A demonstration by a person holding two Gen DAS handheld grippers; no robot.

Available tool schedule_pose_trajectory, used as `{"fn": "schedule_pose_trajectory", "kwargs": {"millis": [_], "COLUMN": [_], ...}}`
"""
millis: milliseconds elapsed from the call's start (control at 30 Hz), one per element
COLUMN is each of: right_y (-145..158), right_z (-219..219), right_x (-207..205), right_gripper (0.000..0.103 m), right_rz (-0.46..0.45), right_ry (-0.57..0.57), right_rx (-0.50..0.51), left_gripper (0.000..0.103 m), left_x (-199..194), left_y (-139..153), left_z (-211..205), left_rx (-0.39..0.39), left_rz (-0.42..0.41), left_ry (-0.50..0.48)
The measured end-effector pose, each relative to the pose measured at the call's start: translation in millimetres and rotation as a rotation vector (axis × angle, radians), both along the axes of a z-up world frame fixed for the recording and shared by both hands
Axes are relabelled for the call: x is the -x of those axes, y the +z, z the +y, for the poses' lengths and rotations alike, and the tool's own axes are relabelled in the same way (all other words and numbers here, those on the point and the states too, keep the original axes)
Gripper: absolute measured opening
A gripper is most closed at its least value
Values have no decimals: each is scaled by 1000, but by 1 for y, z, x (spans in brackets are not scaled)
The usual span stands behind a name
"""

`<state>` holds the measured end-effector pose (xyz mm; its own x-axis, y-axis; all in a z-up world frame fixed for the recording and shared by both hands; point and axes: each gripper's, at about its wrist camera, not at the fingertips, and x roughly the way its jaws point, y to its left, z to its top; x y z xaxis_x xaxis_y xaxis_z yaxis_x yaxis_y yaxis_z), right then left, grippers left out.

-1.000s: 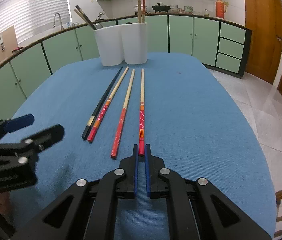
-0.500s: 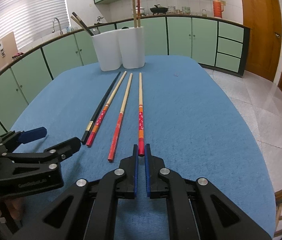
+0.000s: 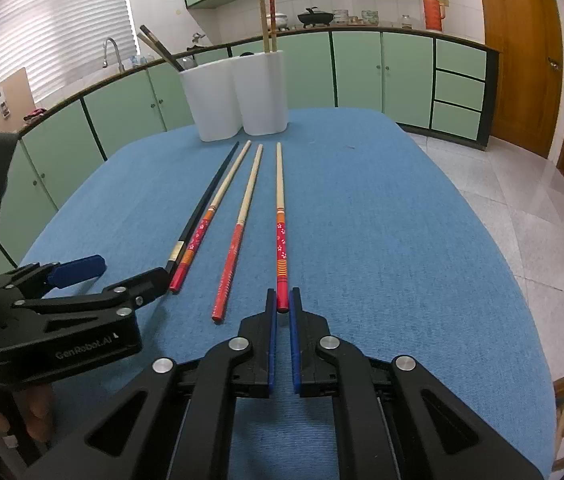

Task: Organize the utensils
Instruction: 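Close the right tool on a red-patterned chopstick while the left tool grasps a black chopstick, then lift both held chopsticks and carry them over the white holder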

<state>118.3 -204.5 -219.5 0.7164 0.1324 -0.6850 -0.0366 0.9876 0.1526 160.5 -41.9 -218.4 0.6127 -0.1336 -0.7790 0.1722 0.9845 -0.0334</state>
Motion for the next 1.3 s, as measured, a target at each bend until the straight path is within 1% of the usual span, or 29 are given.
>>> {"fn": "schedule_pose_trajectory", "kwargs": {"millis": [133, 167, 267, 333, 367, 567, 600, 633, 767, 833, 867, 900, 933, 1133, 1233, 1300], "right_y": [-1, -1, -1, -2, -1, -1, -1, -2, -2, -3, -3, -3, -3, 0, 4, 10], "right_z": [-1, -1, -1, -1, -1, -2, -2, -2, -2, -1, -2, -2, -2, -2, -2, -3], "right_x": [0, 0, 0, 0, 0, 1, 0, 0, -1, -1, -1, -1, -1, 0, 1, 2], "right_gripper": [6, 6, 6, 6, 6, 6, 6, 6, 6, 6, 6, 6, 6, 6, 6, 6], "right_rz": [1, 1, 0, 1, 2, 2, 3, 4, 8, 10, 11, 11, 11, 1, -9, -23], "right_ry": [-1, -1, -1, -2, -1, -2, -2, -2, -1, -2, -2, -3, -4, -2, -1, 0], "right_rx": [-3, -3, -5, -5, -5, -6, -7, -8, -12, -13, -13, -14, -15, -13, -8, -10], "left_gripper": [66, 65, 64, 69, 69, 69, 67, 61, 47, 29, 25, 14, 6, 5, 5, 5], "left_x": [0, 0, 1, 2, 2, 3, 3, 3, 3, 3, 3, 4, 4, 8, 13, 17], "left_y": [2, 2, 6, 8, 9, 4, 3, 3, 2, 2, 2, 2, 2, 5, 15, 27], "left_z": [5, 7, 9, 9, 9, 3, 3, 2, 0, -1, -3, -3, -4, 1, 3, 5], "left_rx": [12, 15, 27, 38, 40, 31, 26, 21, 23, 21, 19, 19, 21, 49, 52, 55], "left_rz": [-1, 0, 4, -3, -7, 2, -1, -6, -7, -9, -11, -13, -13, -15, -47, -82], "left_ry": [18, 22, 38, 37, 34, 3, 4, 6, -2, -18, -30, -43, -56, -65, -71, -76]}}
